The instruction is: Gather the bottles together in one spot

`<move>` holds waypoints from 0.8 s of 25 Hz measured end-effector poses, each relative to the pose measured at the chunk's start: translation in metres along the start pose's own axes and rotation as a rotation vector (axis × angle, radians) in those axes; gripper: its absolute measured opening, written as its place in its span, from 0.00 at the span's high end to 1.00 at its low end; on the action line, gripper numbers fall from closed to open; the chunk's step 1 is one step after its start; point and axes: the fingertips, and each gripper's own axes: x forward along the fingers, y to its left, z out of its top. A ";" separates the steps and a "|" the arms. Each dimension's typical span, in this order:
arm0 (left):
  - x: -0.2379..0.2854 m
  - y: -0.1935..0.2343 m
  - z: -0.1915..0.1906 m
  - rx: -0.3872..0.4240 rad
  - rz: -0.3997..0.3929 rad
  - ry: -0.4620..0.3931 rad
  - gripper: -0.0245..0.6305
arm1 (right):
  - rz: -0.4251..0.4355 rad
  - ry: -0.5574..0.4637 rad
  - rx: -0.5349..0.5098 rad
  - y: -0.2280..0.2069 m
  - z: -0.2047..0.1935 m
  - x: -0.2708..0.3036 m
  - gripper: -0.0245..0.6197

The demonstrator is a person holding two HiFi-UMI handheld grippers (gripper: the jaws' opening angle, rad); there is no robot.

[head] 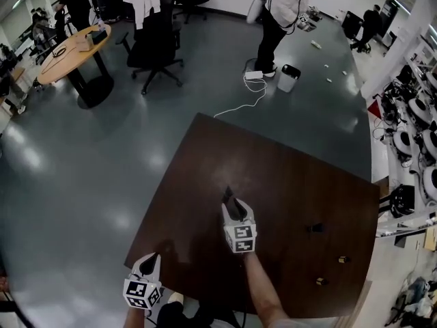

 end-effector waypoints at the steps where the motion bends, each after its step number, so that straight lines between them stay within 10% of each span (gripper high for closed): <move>1: 0.001 0.001 -0.001 -0.005 0.004 0.005 0.96 | -0.006 0.012 -0.010 0.000 -0.001 0.005 0.72; 20: 0.011 0.014 -0.017 -0.040 0.039 0.059 0.96 | -0.049 0.045 -0.012 -0.014 -0.025 0.043 0.81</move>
